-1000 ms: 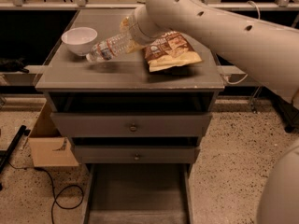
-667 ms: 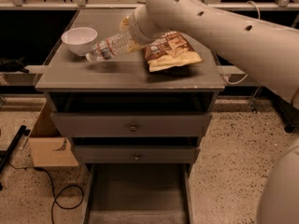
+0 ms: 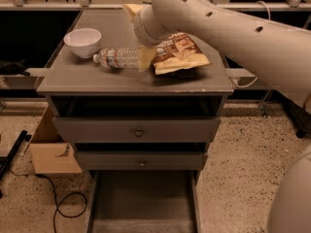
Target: Pick water bottle from bottom drawer and place on counter
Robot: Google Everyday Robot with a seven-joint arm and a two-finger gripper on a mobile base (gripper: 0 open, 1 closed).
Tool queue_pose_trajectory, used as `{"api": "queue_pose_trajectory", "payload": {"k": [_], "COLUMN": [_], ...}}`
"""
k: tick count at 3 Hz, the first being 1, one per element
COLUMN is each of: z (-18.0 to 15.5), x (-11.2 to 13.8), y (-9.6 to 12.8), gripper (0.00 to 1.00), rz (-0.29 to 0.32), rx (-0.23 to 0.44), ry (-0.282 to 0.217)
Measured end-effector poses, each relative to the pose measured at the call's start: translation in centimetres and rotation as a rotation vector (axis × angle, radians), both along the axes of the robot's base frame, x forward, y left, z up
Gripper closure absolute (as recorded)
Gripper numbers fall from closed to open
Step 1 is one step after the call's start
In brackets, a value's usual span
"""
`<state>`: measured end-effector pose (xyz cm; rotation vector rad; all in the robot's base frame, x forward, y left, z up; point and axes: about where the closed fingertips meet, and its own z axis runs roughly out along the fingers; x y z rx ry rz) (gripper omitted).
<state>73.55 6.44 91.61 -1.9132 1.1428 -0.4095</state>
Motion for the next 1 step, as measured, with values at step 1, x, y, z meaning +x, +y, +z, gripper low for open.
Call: {"api": "queue_pose_trajectory", "payload": {"k": [1], "z": [0.0], "x": [0.0], "y": [0.0], "gripper": [0.0], "rz": [0.0], "rx": [0.0], "ry": [0.0]}}
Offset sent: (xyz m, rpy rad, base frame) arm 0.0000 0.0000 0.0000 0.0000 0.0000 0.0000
